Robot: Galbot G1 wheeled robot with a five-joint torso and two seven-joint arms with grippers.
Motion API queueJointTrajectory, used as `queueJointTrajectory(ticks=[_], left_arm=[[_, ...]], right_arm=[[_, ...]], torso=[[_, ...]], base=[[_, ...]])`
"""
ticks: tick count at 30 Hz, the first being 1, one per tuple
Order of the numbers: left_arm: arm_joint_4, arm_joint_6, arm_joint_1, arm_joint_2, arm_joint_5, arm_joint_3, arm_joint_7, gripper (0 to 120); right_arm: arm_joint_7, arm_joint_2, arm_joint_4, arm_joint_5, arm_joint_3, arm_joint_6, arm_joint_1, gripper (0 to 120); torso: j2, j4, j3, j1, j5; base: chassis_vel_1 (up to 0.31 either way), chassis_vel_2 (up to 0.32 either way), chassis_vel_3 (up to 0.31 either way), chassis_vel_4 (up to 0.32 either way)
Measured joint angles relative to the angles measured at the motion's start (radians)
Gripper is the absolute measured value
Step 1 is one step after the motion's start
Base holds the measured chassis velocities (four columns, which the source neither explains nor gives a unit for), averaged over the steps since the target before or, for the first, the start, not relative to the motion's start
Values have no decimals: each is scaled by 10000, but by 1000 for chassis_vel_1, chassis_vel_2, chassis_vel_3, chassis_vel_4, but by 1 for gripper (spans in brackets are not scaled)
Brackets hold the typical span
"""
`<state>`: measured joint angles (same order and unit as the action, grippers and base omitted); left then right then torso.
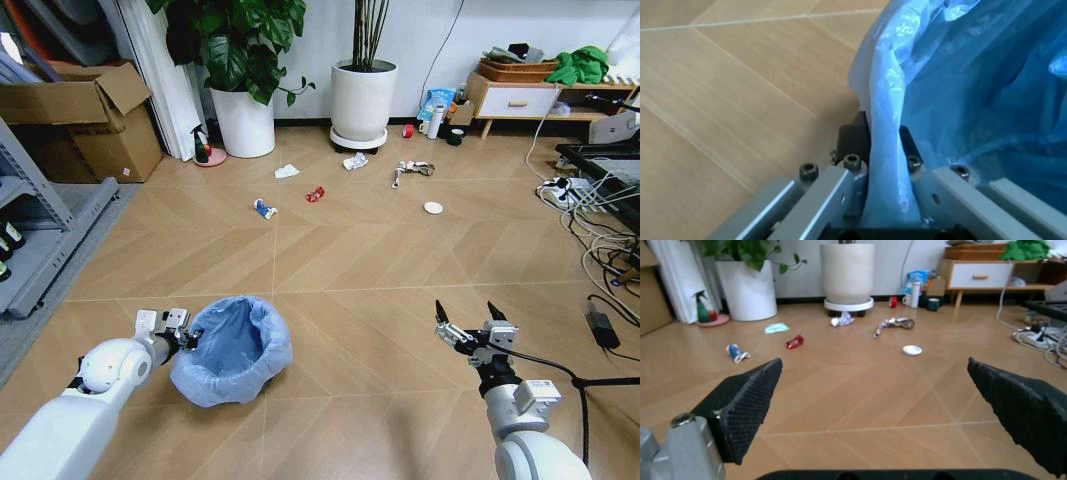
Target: Pick up the trash bin and place the garbage on the floor into it.
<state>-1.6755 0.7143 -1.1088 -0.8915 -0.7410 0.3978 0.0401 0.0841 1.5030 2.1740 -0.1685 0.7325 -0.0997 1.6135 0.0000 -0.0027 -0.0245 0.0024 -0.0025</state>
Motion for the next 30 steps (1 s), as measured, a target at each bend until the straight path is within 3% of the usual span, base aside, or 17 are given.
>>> queueJointTrajectory(ticks=[6,16,21,30], left_arm=[[-1292,-129,-869,-457,-901,907,1457,0],[-3487,166,-2480,-1632,-863,2256,3808,0],[-4294,165,-2898,-1805,-829,2396,4060,0],[-4726,165,-3275,-1716,-522,2356,3942,0]], right_arm=[[-246,-154,226,-278,102,-371,-167,100],[-306,-300,365,22,152,-483,-281,100],[-306,-217,401,229,140,-450,-236,100],[-296,-236,434,273,94,-371,-212,100]], torso=[[0,1,0,0,6],[0,4,1,0,3],[0,0,2,0,4],[1,2,2,-3,4]], base=[[0,0,0,0],[0,0,0,0],[0,0,0,0],[-10,13,14,-10]])
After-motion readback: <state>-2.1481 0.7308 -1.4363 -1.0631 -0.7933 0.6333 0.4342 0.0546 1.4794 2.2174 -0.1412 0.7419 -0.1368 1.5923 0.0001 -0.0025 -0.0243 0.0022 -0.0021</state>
